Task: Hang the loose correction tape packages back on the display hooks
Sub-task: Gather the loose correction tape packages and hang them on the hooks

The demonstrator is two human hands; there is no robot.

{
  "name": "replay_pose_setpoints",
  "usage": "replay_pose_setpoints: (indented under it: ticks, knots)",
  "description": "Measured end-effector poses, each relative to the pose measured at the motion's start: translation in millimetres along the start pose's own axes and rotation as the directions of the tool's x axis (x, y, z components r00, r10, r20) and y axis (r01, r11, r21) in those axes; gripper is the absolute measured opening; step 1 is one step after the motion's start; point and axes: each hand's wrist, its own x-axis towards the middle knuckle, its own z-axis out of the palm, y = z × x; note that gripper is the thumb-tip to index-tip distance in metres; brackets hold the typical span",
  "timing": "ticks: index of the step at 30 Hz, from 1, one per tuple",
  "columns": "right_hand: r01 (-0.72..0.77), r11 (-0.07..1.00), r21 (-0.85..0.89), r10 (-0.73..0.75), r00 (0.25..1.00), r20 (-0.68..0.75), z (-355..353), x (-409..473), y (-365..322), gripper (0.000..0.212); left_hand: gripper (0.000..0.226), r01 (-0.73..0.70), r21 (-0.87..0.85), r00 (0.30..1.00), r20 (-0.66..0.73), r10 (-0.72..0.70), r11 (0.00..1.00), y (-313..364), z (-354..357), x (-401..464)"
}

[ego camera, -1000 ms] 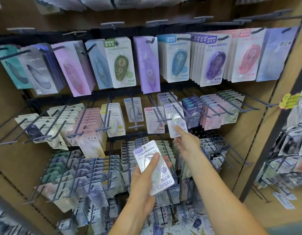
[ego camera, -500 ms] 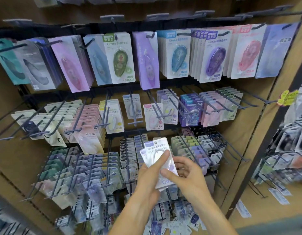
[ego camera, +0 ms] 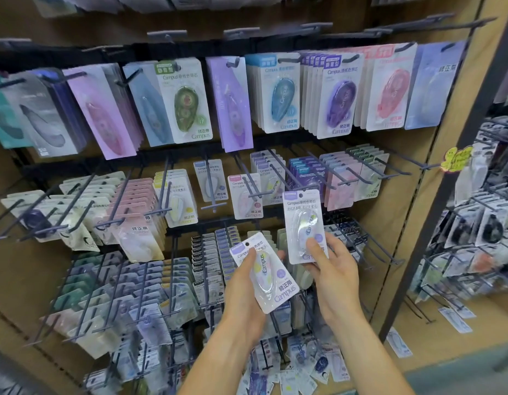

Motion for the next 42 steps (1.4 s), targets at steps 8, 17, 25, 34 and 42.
replay_pose_setpoints:
  ticks: [8, 17, 25, 34, 42]
  knots:
    - [0.016, 1.000, -0.019, -0.015, 0.999, 0.030, -0.1, 10.0, 4.6, 0.049, 0.042, 0.001, 0.006, 1.000, 0.021, -0.001, 1.000, 3.8, -2.0, -5.6]
    - [0.013, 0.996, -0.089, -0.015, 1.000, -0.025, 13.0, 19.8, 2.5, 0.031, 0.042, 0.006, -0.024, 0.999, 0.041, -0.005, 1.000, 4.6, -0.8, -8.0]
    - [-0.250, 0.968, -0.010, 0.246, 0.959, -0.139, 72.3, 105.4, 20.5, 0.014, 0.028, 0.006, -0.047, 0.998, 0.064, -0.003, 0.999, 12.4, -7.3, -12.1]
    - [-0.183, 0.956, -0.231, 0.242, 0.934, 0.263, 3.2, -21.4, -4.4, 0.044, 0.023, -0.209, 0.239, 0.976, 0.104, 0.189, 0.948, 4.8, -10.0, -4.7]
    - [-0.043, 0.999, 0.007, 0.041, 0.990, 0.138, 2.2, -1.8, -16.6, 0.041, 0.037, -0.558, 0.456, 0.830, 0.276, 0.486, 0.693, 13.6, 42.3, 12.6]
